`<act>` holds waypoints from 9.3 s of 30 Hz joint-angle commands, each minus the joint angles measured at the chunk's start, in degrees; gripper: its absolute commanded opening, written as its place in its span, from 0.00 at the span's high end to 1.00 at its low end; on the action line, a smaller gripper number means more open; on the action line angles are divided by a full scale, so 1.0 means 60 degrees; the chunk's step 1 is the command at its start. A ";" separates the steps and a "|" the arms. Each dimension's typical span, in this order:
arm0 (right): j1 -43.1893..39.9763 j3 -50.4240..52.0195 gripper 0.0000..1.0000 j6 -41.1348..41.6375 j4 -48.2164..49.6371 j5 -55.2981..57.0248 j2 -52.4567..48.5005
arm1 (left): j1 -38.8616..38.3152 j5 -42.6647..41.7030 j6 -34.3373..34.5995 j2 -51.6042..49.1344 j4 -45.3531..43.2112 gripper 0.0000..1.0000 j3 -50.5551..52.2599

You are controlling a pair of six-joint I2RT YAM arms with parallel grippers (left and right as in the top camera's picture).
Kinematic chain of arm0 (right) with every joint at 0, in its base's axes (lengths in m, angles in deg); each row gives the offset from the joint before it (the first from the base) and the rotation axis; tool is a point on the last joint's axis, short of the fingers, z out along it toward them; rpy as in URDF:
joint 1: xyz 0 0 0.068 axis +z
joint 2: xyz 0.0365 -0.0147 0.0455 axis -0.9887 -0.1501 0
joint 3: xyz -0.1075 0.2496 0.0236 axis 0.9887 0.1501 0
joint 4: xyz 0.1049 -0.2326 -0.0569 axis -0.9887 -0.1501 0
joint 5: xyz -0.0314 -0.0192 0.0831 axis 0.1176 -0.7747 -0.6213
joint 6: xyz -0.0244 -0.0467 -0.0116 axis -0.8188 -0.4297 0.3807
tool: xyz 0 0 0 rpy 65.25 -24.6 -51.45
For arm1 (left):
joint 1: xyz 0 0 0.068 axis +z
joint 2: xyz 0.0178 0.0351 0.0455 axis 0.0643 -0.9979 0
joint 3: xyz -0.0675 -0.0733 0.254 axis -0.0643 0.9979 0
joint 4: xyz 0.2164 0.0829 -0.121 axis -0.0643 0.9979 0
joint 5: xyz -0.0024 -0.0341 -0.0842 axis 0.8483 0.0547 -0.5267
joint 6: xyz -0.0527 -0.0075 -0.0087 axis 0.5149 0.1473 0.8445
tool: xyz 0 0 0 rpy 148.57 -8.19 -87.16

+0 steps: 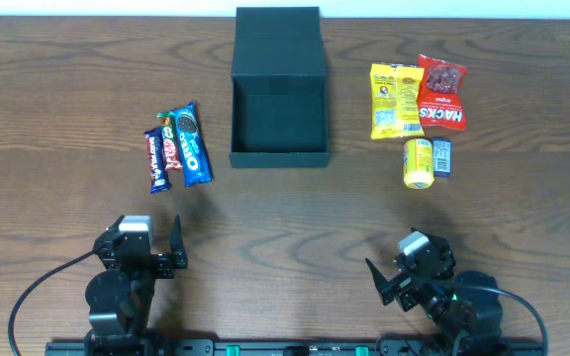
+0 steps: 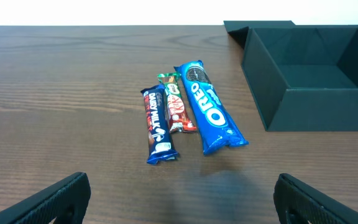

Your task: Pack container

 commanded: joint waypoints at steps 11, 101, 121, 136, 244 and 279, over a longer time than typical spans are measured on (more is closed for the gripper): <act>0.0036 0.0036 0.01 0.0029 -0.0007 0.0058 0.0106 | 0.0029 0.0036 0.0102 0.0062 0.0033 0.05 0.0211; 0.1679 -1.3001 0.95 0.4539 0.0823 0.1982 -1.9810 | 0.0029 0.0036 0.0102 0.0062 0.0033 0.05 0.0211; 0.1843 -1.3016 0.99 0.5719 -0.2987 0.3603 -1.7449 | 0.0029 0.0036 0.0102 0.0062 0.0033 0.05 0.0211; 0.2608 -1.1785 0.98 0.6958 -0.3683 0.3603 -1.7449 | 0.0029 0.0036 0.0102 0.0062 0.0033 0.05 0.0211; 0.0222 -1.4815 0.01 0.3300 -0.3399 0.3406 -1.5172 | 0.0029 -0.3574 0.2248 0.0029 -0.1512 0.04 0.0007; -0.0244 -1.4815 0.01 0.0958 -0.0313 0.1424 -1.5409 | -0.0353 -0.2991 0.0998 -1.5070 -0.1504 0.05 -0.8266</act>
